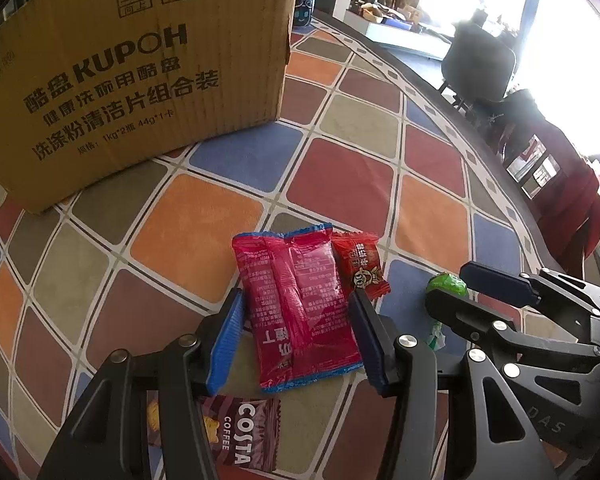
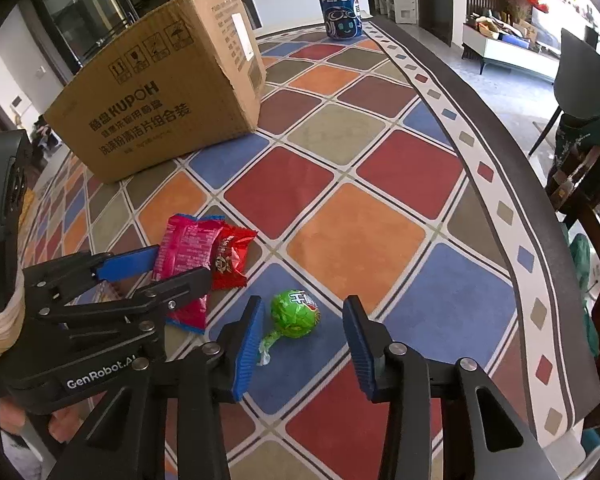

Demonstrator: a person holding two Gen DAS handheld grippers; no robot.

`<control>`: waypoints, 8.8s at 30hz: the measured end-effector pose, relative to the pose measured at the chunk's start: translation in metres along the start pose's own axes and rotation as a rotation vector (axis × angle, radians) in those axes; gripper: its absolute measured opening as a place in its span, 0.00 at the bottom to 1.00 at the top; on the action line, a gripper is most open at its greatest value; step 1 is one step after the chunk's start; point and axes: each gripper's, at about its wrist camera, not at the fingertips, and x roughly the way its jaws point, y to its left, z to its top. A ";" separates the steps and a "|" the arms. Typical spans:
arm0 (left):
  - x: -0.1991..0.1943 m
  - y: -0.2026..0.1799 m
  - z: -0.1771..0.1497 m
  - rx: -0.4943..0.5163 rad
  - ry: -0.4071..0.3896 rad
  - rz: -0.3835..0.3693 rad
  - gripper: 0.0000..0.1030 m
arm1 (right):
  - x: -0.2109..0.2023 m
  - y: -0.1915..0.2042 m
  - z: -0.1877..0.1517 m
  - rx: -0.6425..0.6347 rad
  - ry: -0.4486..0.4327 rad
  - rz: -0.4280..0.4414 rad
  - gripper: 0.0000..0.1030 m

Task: Organize snacks
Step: 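Grasp the green lollipop with the right tool while the left grasps the pink candy bag, then carry the lollipop and pink bag into the box and open both tools, then move both open tools toward the Costa packet and small red candy, then grasp the small red candy with the right tool while the left grasps the Costa packet, then carry the red candy and Costa packet into the box and open both tools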

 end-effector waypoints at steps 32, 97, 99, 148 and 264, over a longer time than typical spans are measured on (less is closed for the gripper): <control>-0.034 0.011 0.001 -0.040 -0.089 0.006 0.38 | -0.010 0.021 0.010 -0.039 -0.040 0.044 0.27; -0.162 0.123 0.118 -0.155 -0.428 0.161 0.38 | -0.066 0.128 0.198 -0.138 -0.382 0.135 0.27; -0.157 0.127 0.122 -0.159 -0.421 0.165 0.38 | -0.062 0.130 0.203 -0.140 -0.378 0.133 0.27; -0.128 0.065 0.019 -0.255 -0.244 0.222 0.58 | -0.060 0.083 0.095 -0.174 -0.267 0.053 0.55; -0.143 0.059 -0.017 -0.251 -0.449 0.246 0.35 | -0.059 0.104 0.046 -0.227 -0.278 0.049 0.20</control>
